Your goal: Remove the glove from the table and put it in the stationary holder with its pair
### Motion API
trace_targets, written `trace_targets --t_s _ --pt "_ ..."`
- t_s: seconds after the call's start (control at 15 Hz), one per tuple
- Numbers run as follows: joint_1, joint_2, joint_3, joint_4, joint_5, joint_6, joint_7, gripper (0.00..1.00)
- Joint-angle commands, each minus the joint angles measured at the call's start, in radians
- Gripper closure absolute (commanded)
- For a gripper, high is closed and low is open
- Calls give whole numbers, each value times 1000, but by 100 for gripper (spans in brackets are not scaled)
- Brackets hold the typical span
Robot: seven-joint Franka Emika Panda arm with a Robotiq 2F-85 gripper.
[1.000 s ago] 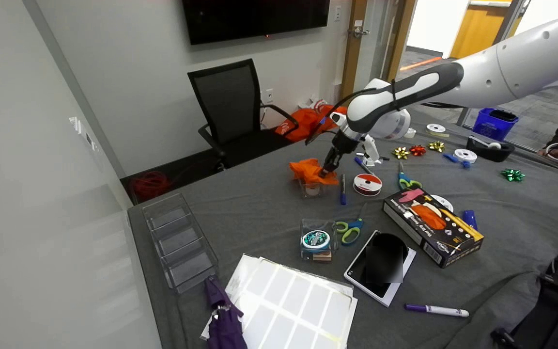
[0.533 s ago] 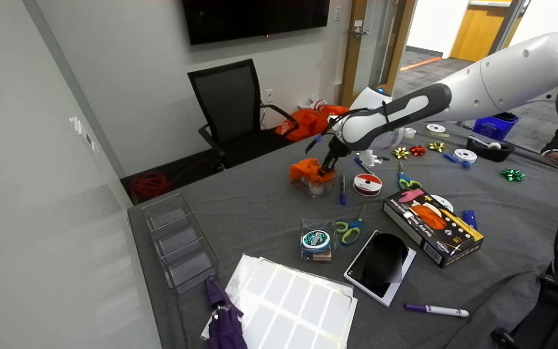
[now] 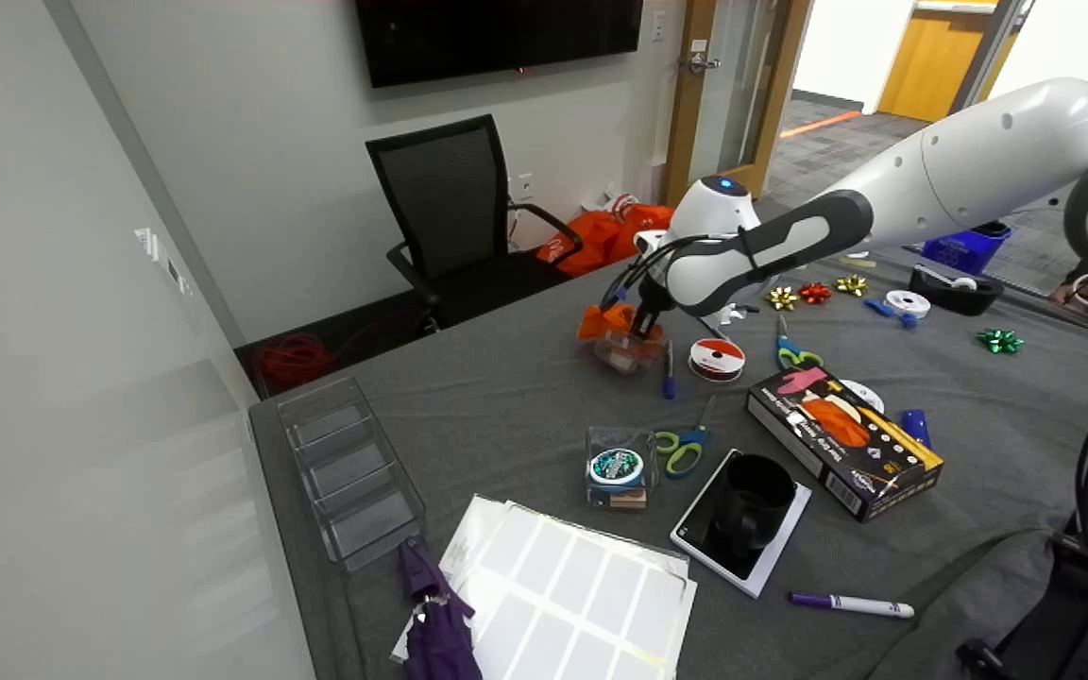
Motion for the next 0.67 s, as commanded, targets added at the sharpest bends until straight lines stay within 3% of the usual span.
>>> trace_targets --t_s 0.0,0.4,0.6 --pt "-22 -2 43 6 -28 5 -9 43" --pt "-66 -53 135 -42 -3 2 -67 2" --pt "-88 -66 164 -54 4 -6 -90 0"
